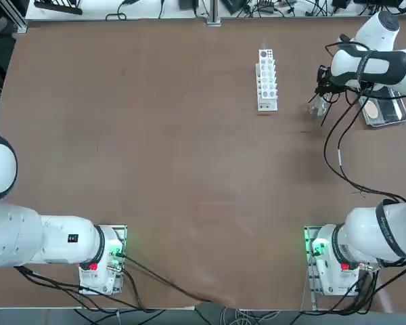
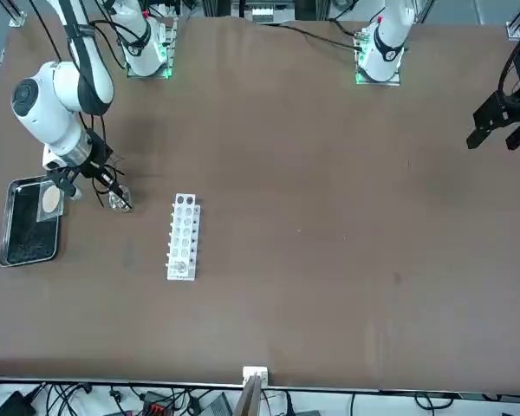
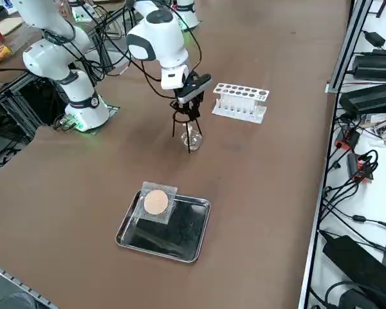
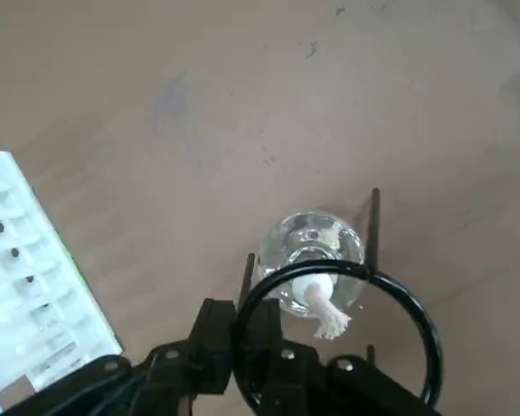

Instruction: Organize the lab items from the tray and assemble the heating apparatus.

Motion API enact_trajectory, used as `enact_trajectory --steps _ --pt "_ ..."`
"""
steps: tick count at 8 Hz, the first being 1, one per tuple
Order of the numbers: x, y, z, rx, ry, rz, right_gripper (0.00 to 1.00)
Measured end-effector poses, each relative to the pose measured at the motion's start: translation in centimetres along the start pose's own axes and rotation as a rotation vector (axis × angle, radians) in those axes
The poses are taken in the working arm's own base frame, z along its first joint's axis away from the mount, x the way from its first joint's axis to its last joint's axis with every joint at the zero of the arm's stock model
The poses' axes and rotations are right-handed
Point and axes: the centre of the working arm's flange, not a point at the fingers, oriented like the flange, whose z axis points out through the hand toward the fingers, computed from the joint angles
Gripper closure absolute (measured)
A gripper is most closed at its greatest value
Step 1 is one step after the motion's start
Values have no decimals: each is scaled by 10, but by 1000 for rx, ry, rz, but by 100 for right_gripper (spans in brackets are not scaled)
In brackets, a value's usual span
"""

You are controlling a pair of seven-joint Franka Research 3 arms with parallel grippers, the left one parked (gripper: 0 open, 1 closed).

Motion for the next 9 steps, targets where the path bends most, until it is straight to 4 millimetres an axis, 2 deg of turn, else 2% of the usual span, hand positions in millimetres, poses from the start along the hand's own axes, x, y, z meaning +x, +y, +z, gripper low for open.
enact_trajectory --steps 7,8,9 --pt "7 -4 19 9 -1 2 90" --pt "7 -4 20 8 -2 2 85" --pt "7 -4 20 8 -2 2 76"
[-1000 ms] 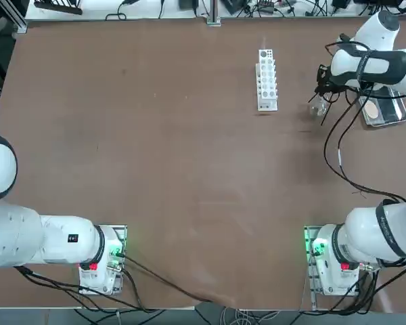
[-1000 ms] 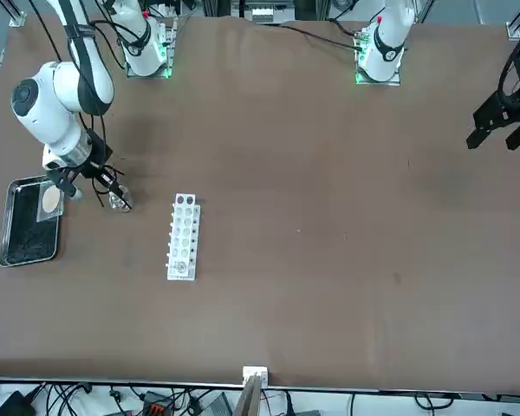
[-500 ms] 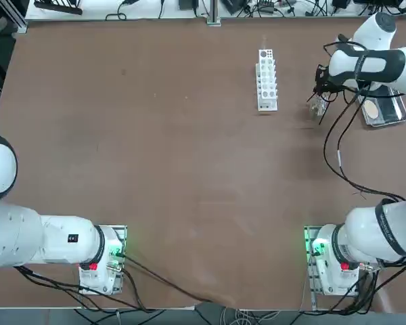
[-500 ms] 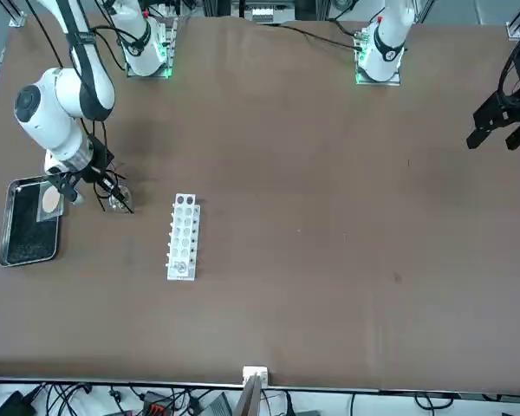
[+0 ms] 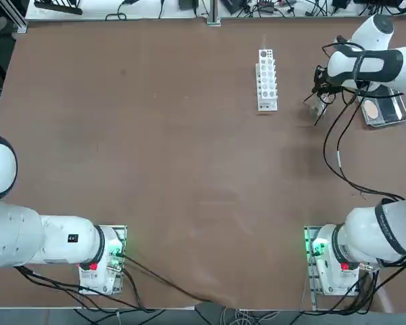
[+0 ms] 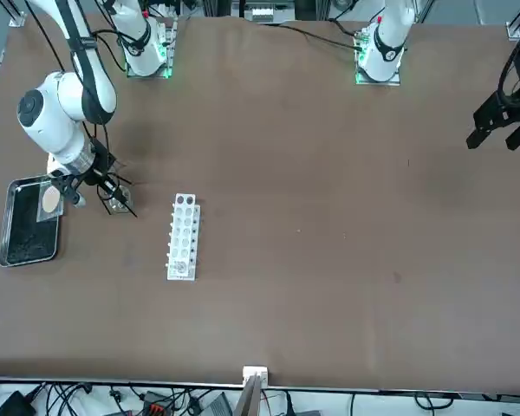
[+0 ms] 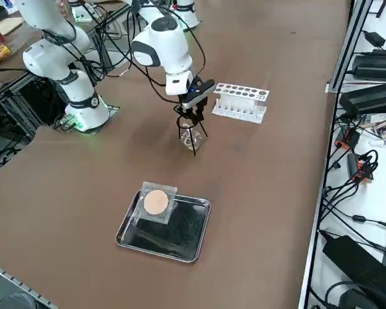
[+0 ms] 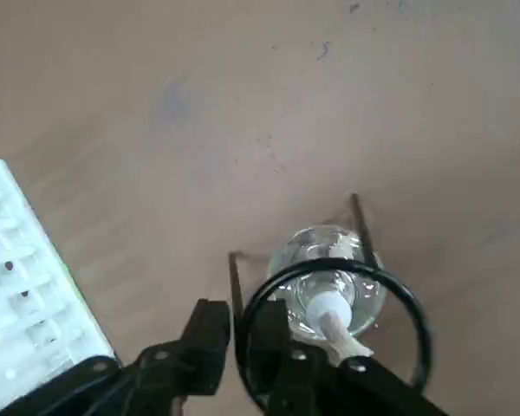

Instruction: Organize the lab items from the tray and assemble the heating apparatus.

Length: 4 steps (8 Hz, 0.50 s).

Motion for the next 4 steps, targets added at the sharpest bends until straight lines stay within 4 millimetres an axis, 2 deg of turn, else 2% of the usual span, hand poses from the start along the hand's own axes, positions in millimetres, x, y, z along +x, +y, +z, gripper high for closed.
enact_trajectory --steps 4 --pt "1 -1 -1 1 2 -2 73"
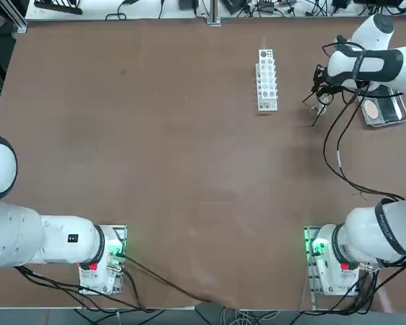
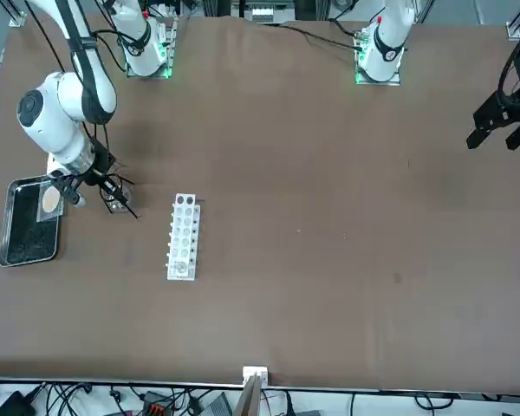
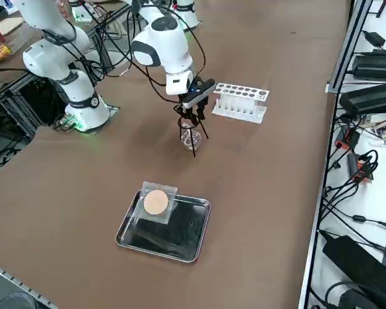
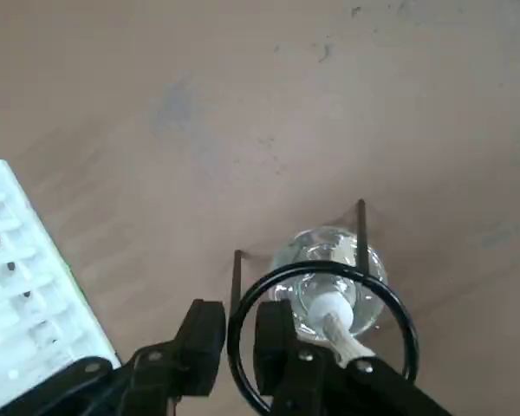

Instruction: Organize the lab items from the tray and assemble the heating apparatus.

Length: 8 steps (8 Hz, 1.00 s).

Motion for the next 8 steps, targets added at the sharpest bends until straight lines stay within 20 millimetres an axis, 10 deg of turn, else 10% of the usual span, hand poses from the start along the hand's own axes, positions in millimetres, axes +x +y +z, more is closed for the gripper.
enact_trajectory --steps 3,8 --pt "3 -4 -5 7 11 -7 70" --pt "9 -15 -28 21 35 -20 15"
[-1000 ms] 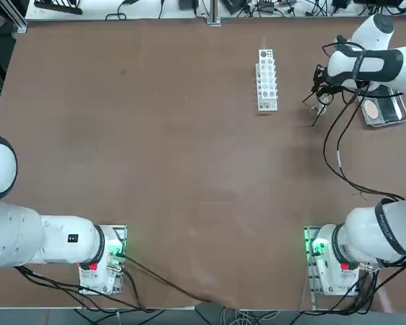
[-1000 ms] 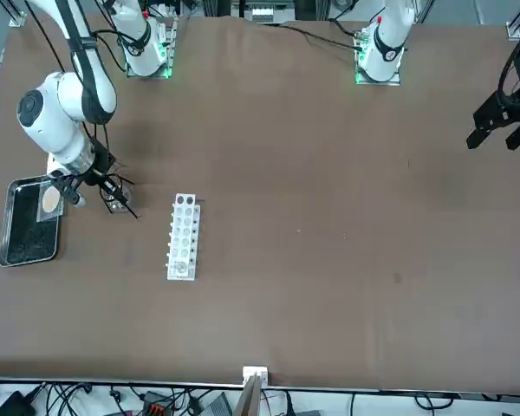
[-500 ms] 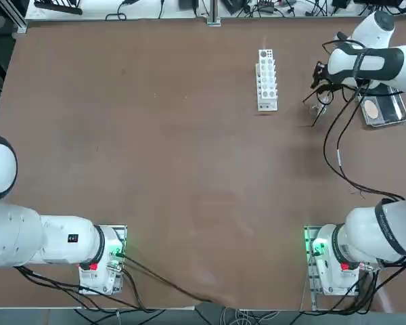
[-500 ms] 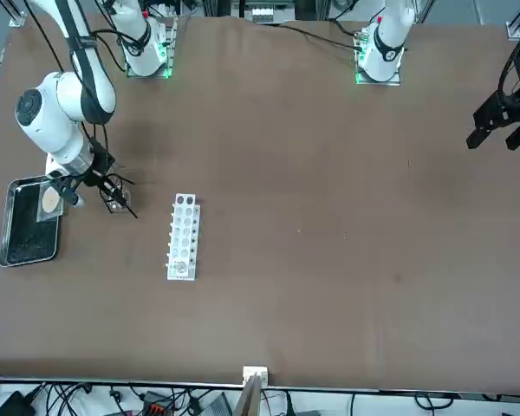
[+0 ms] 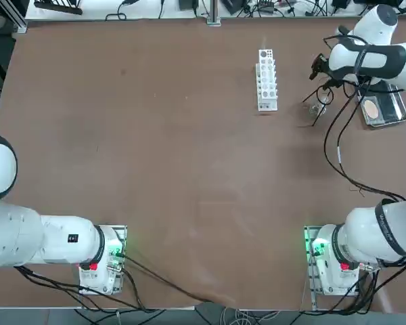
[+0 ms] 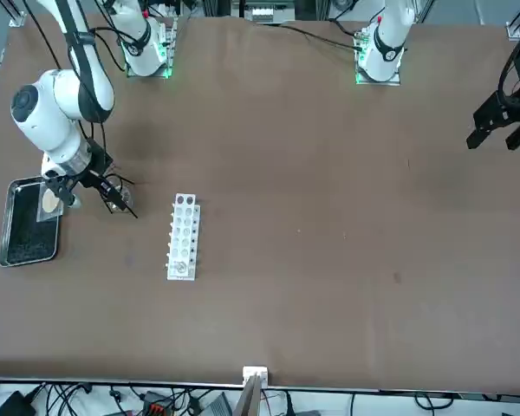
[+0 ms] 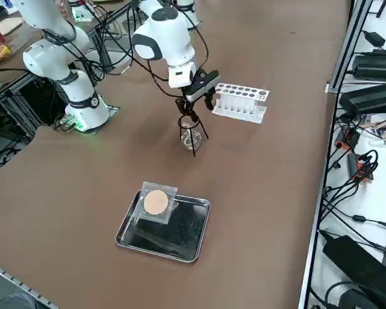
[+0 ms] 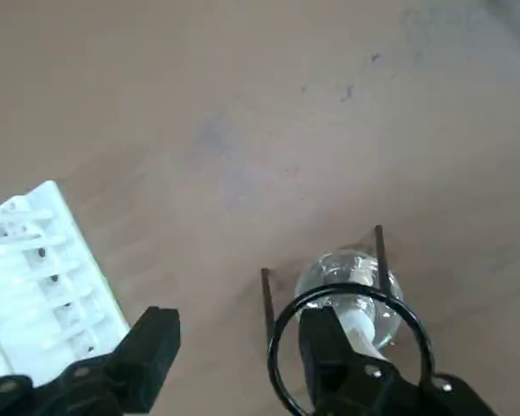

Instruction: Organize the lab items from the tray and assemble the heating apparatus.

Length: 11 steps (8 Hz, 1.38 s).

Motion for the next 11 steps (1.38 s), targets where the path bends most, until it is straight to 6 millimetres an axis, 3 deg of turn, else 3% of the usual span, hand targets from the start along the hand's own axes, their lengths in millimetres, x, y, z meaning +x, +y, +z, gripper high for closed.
enact_trajectory --steps 3,4,6,8,11 --pt "12 -3 -45 -42 -67 -20 15" --pt "24 5 -65 -76 -79 -54 16" --pt "52 46 -90 -174 -88 -176 17" --pt "71 94 -84 -290 -97 -308 19" --pt "85 132 -27 -413 -149 -420 24"
